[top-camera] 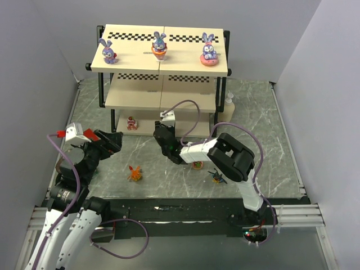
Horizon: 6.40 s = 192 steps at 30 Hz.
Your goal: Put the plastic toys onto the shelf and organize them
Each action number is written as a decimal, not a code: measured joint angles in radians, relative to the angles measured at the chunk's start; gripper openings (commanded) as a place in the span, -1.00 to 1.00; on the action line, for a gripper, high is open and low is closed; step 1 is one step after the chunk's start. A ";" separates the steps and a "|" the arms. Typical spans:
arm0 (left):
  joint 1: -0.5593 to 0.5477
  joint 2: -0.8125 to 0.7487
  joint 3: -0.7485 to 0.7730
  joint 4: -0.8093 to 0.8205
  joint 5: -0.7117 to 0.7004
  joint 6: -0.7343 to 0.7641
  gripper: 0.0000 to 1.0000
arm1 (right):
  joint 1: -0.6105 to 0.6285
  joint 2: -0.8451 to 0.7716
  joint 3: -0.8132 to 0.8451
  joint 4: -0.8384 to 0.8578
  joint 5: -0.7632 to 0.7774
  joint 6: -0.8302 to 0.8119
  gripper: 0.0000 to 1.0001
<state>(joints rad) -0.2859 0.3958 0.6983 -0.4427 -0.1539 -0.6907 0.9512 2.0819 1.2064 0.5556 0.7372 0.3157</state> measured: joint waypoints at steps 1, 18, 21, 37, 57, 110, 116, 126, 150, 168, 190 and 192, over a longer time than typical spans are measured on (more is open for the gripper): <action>0.000 -0.001 0.000 0.000 0.000 0.000 0.93 | 0.000 0.000 0.002 -0.003 0.000 0.002 -0.50; 0.000 -0.008 0.000 0.000 0.000 0.000 0.93 | 0.001 0.000 0.024 -0.089 0.006 0.089 -0.35; 0.000 -0.008 0.000 0.000 0.000 0.000 0.93 | 0.002 0.000 0.037 -0.123 0.011 0.114 -0.28; 0.000 -0.008 0.000 0.000 0.000 0.000 0.93 | 0.006 0.019 0.123 -0.291 0.052 0.212 -0.01; 0.000 -0.008 0.000 0.000 0.000 0.000 0.93 | 0.042 -0.059 -0.029 -0.229 0.043 0.168 -0.71; 0.000 -0.047 -0.003 0.008 0.060 0.018 0.93 | 0.167 0.018 -0.159 -0.054 0.124 0.146 0.49; 0.000 -0.047 -0.003 0.006 0.073 0.023 0.93 | 0.179 0.043 -0.135 -0.055 0.170 0.159 0.55; 0.000 -0.123 -0.003 -0.056 0.128 0.047 0.93 | 0.181 0.058 -0.060 -0.219 0.248 0.358 0.55; 0.000 -0.164 -0.016 -0.056 0.184 0.060 0.93 | 0.190 0.110 -0.080 -0.109 0.401 0.389 -0.34; 0.000 -0.166 -0.019 -0.056 0.182 0.060 0.93 | 0.183 0.107 -0.186 0.269 0.274 -0.050 -1.00; 0.000 -0.166 -0.019 -0.056 0.175 0.060 0.93 | 0.101 0.105 -0.119 0.307 0.167 -0.126 -1.00; 0.000 -0.166 -0.019 -0.056 0.175 0.060 0.93 | 0.095 0.105 -0.109 0.309 0.164 -0.117 -1.00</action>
<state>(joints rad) -0.2859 0.2302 0.6788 -0.4992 0.0216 -0.6312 1.0466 2.1864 1.0977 0.8646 0.9016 0.1982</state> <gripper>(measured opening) 0.966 0.599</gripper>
